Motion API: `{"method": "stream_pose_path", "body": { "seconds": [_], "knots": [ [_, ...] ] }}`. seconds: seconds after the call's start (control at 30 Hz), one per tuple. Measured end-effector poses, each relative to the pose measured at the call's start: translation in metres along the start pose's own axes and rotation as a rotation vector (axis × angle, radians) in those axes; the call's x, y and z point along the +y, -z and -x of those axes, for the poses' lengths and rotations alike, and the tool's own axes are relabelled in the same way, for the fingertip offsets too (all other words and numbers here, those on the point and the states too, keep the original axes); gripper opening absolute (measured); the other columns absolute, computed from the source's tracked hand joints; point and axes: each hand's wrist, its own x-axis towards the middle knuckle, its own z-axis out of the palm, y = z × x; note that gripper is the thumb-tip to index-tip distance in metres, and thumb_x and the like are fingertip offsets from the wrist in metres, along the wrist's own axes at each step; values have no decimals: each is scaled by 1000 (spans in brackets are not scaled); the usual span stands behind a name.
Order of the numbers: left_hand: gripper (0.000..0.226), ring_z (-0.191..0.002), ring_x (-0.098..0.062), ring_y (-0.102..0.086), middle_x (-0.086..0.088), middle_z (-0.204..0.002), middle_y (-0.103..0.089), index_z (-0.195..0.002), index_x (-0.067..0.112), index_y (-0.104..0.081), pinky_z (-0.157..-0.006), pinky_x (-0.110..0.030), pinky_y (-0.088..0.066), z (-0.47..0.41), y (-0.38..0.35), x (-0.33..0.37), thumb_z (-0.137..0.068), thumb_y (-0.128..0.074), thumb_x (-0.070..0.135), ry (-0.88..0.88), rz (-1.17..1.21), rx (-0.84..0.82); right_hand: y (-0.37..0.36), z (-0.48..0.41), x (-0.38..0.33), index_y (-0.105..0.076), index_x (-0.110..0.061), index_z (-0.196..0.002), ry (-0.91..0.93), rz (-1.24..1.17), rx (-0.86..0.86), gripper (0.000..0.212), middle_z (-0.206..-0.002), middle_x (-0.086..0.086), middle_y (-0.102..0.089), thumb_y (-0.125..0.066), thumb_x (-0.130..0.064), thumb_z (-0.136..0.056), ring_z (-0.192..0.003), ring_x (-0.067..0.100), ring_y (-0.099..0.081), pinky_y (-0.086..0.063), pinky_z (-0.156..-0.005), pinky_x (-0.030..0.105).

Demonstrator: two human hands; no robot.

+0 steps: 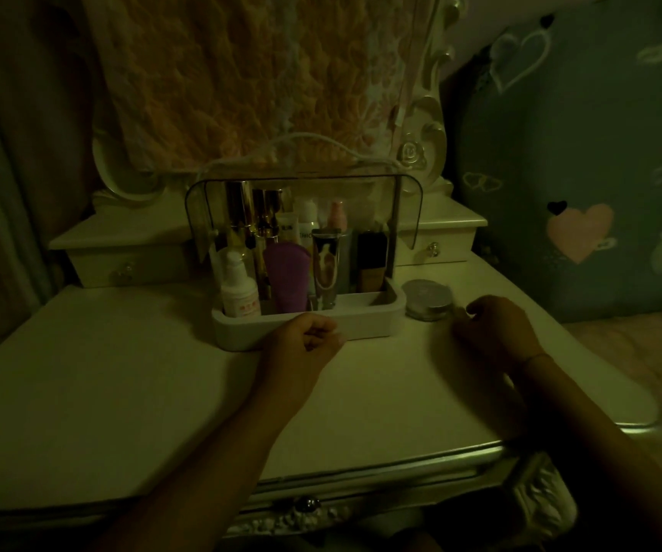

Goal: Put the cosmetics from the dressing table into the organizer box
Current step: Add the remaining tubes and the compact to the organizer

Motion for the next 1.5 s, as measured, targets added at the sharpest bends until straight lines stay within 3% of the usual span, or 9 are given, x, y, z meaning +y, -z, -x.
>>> {"method": "stream_pose_path", "body": {
  "seconds": [0.17, 0.33, 0.4, 0.53, 0.83, 1.03, 1.23, 1.37, 1.5],
  "knots": [
    [10, -71, -4, -56, 7, -78, -61, -87, 20, -63, -52, -1, -42, 2, 1, 1, -80, -69, 16, 16, 7, 16, 4, -3, 1, -64, -3, -96, -80, 56, 16, 27, -94, 17, -65, -57, -28, -88, -84, 30, -61, -49, -75, 38],
    [11, -72, -4, -56, 7, -78, -62, -85, 23, -63, -52, -1, -42, 3, 1, 0, -79, -69, 17, 18, 8, 19, 14, 9, 3, -68, -4, -94, -63, 39, -40, 23, -88, 16, -67, -57, -23, -88, -81, 29, -63, -50, -74, 37],
    [11, -72, -4, -56, 7, -79, -61, -89, 18, -64, -52, 0, -42, 3, 0, 0, -80, -68, 16, 14, 12, 18, 22, 20, 1, -66, -4, -104, -12, -40, -54, 23, -95, 15, -68, -59, -17, -87, -82, 26, -62, -48, -72, 32],
    [11, -72, -2, -56, 10, -80, -62, -89, 20, -64, -52, 0, -41, 3, 1, 0, -79, -68, 17, 2, 9, 26, 37, 52, -10, -65, -5, -102, 119, -401, -56, 18, -72, 4, -64, -61, -11, -85, -55, 12, -53, -40, -43, 14],
    [14, -71, -3, -56, 7, -77, -61, -94, 22, -64, -50, -1, -40, 2, 3, -2, -80, -69, 20, 7, 21, 32, 12, 73, -84, -62, -11, -97, 425, -541, -206, 13, -86, 1, -65, -60, -10, -84, -67, 7, -64, -50, -55, 10],
    [16, -67, -4, -55, 7, -73, -59, -90, 24, -61, -51, -4, -43, 0, 5, -1, -80, -68, 14, -12, 59, 59, -19, 41, -130, -64, -7, -97, 420, -603, -119, 14, -92, 10, -70, -62, -10, -84, -82, 19, -67, -54, -67, 23],
    [15, -74, -6, -57, 7, -80, -61, -94, 21, -62, -59, -8, -46, -2, 5, -3, -80, -68, 18, -22, 71, 57, -44, 32, -133, -66, -7, -99, 386, -521, -86, 17, -96, 10, -70, -64, -12, -83, -77, 13, -64, -51, -60, 14],
    [17, -74, -7, -57, 4, -82, -62, -97, 18, -62, -61, -12, -47, -3, 4, -3, -81, -67, 17, -35, 81, 48, -49, 32, -132, -66, -6, -98, 374, -420, -98, 17, -96, 12, -70, -65, -12, -82, -88, 23, -66, -55, -78, 35],
    [15, -75, -8, -57, -1, -83, -62, -94, 20, -61, -63, -13, -47, -2, 4, -1, -81, -67, 15, -39, 101, 54, -50, 32, -131, -66, -4, -91, 434, -296, -82, 13, -91, 12, -68, -65, -15, -82, -83, 21, -63, -48, -67, 28]
  ]
}}
